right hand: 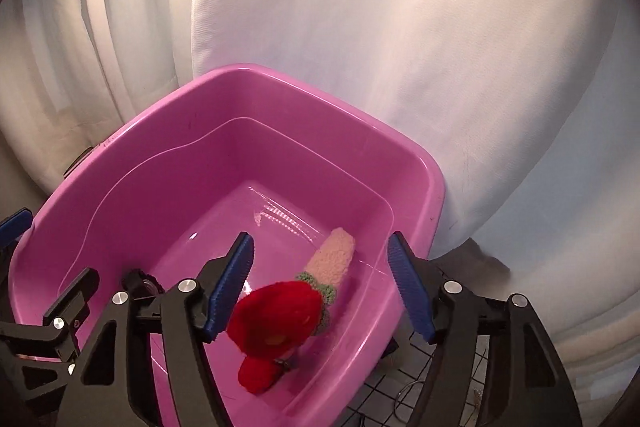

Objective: Organize jewelry
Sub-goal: 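Carry the watch and headband into the pink tub and open both grippers, then move both tools back over the remaining items on the table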

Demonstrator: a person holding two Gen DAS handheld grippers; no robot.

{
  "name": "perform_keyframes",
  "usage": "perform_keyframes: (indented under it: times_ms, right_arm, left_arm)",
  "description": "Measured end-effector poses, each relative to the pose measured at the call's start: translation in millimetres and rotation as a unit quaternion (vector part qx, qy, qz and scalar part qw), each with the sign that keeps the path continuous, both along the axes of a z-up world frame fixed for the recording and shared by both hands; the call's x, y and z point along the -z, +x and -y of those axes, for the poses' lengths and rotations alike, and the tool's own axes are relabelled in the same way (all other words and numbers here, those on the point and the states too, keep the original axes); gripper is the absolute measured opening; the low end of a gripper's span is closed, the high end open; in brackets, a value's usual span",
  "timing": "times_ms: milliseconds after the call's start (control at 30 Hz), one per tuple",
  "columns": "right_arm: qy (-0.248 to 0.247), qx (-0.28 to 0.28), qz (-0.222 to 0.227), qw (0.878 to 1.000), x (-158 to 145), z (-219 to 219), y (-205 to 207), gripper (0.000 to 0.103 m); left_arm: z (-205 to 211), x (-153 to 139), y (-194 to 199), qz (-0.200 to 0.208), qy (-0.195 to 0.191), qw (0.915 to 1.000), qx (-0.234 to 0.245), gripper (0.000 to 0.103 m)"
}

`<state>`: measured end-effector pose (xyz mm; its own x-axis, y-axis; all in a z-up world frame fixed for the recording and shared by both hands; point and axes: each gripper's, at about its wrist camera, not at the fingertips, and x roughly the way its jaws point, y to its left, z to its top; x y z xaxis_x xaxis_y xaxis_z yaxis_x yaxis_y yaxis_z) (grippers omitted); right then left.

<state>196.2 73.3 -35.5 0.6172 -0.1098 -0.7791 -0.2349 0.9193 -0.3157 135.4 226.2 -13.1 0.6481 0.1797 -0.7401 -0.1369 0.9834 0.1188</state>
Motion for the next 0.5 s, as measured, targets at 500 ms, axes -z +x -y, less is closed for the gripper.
perform_keyframes:
  times_ms: [500]
  right_arm:
    - [0.079, 0.024, 0.03, 0.996, -35.0, 42.8, -53.2, 0.066]
  left_arm:
    - [12.9, -20.9, -36.9, 0.034, -0.031, 0.9986, 0.028, 0.096]
